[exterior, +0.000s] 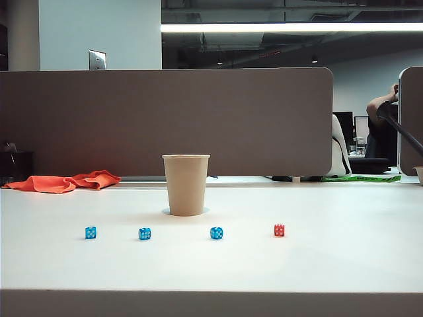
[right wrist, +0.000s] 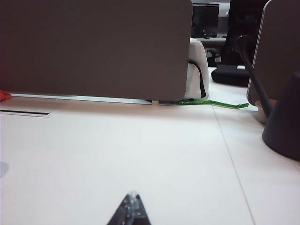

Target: Pick up the dice with a different color and drop it into the paper cup.

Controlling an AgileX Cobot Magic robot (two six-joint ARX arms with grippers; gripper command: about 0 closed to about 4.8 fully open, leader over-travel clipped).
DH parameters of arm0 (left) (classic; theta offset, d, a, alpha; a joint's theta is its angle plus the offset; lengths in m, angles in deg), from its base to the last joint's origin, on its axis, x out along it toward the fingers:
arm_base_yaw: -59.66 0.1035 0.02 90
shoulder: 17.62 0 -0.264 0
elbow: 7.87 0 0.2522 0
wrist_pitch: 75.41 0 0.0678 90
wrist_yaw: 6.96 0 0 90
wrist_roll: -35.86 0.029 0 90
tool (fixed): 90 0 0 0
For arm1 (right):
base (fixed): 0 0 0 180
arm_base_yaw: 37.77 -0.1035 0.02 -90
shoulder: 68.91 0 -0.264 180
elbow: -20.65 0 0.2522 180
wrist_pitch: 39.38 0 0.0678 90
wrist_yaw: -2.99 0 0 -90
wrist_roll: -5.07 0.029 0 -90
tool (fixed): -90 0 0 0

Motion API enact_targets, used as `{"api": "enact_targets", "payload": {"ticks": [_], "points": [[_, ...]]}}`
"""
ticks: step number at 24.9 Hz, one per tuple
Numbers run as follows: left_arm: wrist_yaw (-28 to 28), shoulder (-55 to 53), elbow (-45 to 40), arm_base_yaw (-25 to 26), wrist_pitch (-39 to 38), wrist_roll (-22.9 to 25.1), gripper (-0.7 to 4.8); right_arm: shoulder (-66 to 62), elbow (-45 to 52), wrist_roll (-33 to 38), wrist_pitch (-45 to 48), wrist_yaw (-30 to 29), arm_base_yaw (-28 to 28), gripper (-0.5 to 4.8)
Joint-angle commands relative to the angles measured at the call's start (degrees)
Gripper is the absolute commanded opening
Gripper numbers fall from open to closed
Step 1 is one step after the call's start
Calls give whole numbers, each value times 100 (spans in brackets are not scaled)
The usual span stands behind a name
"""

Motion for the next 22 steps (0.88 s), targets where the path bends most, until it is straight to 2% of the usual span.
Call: {"api": "enact_targets", "payload": {"ticks": [1,3,7,13,19,22], "points": [[111,-166,308,-11,-326,96,-6,-103,-341,-11,-468,-20,-4,-1],[258,-452,636,-11,-328,101,-6,-439,-726,7,-807,-101,-4,-1],[656,-1093,1117,-17,-396,136,-6,-1176,-1189,4,-870,-546,-4,-1],[1115,-2013,1709,-44,-953,564,-6,-2343,-1926,2,-1187,-944,-44,-1],[1224,-2723,2118,-179,-1486,1032,-6,-3475,-2583,-22,-1572,-927,-682,-1],[1222,-2820,2127,-494,-1523,1150,-6,-4061,-2809,-24,-1598,-535,-1429,-1]]}}
